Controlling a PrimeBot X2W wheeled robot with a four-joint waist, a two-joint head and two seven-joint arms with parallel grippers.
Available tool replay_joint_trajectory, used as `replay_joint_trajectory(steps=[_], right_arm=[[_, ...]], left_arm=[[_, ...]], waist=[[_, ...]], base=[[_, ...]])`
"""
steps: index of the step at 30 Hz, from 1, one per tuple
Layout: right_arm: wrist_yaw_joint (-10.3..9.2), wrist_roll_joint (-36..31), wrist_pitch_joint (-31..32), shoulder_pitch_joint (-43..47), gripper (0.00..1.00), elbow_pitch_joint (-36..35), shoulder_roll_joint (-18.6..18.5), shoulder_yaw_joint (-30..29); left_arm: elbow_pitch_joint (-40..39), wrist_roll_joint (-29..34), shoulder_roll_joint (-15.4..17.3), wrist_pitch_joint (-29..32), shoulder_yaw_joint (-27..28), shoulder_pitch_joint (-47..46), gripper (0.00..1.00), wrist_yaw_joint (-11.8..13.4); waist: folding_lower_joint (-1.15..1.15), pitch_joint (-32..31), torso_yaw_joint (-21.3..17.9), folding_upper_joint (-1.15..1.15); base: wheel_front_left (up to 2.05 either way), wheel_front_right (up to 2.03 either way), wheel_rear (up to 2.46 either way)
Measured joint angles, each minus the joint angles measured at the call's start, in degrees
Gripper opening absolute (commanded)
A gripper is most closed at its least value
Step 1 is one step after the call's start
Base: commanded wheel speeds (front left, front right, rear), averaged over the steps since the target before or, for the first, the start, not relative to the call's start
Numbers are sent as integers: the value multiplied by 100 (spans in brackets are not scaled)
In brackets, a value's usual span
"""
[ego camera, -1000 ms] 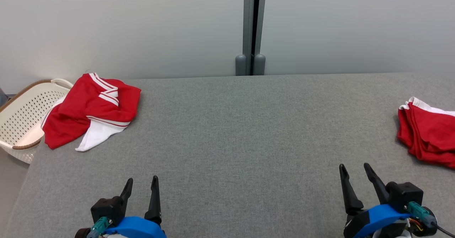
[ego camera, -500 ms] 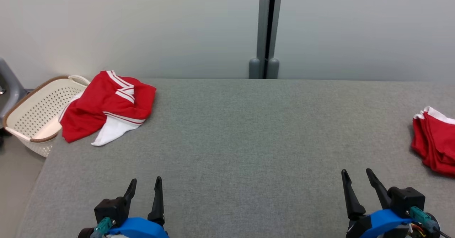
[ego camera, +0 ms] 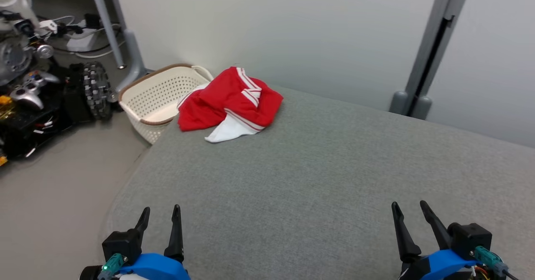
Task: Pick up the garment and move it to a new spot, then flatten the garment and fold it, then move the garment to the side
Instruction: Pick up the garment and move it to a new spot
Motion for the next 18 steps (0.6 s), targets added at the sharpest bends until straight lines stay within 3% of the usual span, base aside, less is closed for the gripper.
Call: replay_joint_trajectory(steps=[7, 18], right_arm=[[0, 56, -15, -193, 100, 74, 3, 294], [0, -31, -53, -391, 100, 168, 3, 294]], left_arm=[[-194, -59, 92, 0, 183, 75, 100, 131], [-439, -69, 104, -8, 313, 299, 100, 186]], waist=[[2, 302, 541, 1], [0, 545, 729, 1]], base=[[0, 0, 0], [0, 0, 0]])
